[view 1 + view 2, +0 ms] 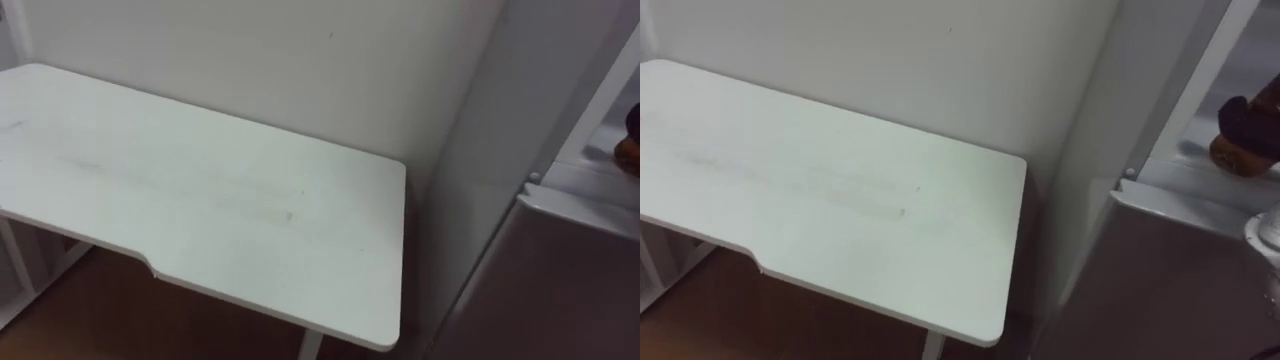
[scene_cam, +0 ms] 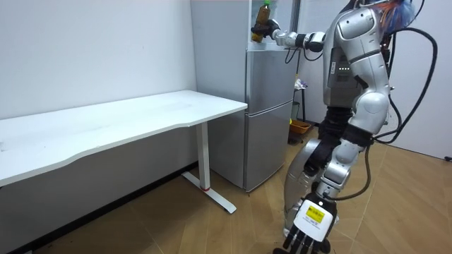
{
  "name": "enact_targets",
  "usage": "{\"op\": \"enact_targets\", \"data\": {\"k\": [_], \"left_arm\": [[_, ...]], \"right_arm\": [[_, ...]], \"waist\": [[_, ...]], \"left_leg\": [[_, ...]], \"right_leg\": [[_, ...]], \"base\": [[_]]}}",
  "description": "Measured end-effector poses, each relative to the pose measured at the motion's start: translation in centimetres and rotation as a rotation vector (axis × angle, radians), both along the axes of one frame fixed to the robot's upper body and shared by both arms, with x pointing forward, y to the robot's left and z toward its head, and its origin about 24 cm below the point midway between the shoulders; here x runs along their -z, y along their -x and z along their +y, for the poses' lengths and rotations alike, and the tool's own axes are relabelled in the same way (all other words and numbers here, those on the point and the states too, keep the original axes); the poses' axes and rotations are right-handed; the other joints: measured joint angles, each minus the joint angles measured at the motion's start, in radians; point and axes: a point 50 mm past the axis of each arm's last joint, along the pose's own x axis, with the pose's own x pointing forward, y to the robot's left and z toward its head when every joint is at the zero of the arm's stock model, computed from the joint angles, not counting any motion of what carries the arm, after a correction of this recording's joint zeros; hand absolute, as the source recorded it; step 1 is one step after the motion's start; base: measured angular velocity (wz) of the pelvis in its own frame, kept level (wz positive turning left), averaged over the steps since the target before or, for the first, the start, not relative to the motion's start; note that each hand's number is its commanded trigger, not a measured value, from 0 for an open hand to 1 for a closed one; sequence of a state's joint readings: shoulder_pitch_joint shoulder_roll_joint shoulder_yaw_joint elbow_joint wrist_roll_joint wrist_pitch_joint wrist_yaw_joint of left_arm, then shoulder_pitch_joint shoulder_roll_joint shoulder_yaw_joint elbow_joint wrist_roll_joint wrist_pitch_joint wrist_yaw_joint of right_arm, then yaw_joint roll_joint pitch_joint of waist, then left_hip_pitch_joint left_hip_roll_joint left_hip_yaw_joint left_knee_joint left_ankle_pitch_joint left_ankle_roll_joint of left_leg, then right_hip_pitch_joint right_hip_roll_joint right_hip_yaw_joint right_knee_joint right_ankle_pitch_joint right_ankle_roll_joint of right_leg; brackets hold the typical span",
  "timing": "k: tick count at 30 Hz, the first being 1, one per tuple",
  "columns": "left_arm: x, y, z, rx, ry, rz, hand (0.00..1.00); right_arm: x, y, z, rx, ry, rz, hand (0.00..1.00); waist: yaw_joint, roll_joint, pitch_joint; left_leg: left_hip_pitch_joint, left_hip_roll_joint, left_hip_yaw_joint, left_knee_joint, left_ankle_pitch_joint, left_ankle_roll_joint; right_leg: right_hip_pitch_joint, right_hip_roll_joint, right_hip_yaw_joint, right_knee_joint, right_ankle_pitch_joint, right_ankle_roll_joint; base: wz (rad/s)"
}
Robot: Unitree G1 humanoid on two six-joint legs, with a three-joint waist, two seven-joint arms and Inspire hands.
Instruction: Put the bottle in the upper fridge
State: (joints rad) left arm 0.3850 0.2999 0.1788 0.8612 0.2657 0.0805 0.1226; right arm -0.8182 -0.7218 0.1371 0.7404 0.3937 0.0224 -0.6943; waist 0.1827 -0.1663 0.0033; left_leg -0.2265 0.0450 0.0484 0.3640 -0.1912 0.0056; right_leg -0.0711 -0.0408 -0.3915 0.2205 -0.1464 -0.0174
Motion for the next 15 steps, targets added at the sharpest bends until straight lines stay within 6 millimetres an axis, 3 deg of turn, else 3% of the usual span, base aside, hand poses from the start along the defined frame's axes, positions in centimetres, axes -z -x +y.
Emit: {"op": "enact_targets", "data": {"k": [9,15], "left_arm": [[-0.2,-0.2,0.3,0.003,-0.004,0.000,0.00],[-0.5,-0.4,0.7,0.012,-0.016,0.003,0.00]], "right_arm": [[-0.4,-0.2,-1.4,0.008,0.009,0.062,1.00],[-0.6,-0.3,-1.9,-0.016,0.013,0.105,1.00]], "waist": [[0.017,0.006,0.0018],[0.018,0.001,-0.0030]], "left_leg": [[-0.008,-0.002,-0.010,0.012,0.003,0.001],[-0.005,-0.005,-0.021,0.006,0.008,-0.002]], "right_leg": [[0.000,0.000,-0.011,-0.009,0.002,-0.004],[0.008,0.003,-0.017,-0.014,0.003,-0.005]], "base": [[0.02],[0.03]]}}
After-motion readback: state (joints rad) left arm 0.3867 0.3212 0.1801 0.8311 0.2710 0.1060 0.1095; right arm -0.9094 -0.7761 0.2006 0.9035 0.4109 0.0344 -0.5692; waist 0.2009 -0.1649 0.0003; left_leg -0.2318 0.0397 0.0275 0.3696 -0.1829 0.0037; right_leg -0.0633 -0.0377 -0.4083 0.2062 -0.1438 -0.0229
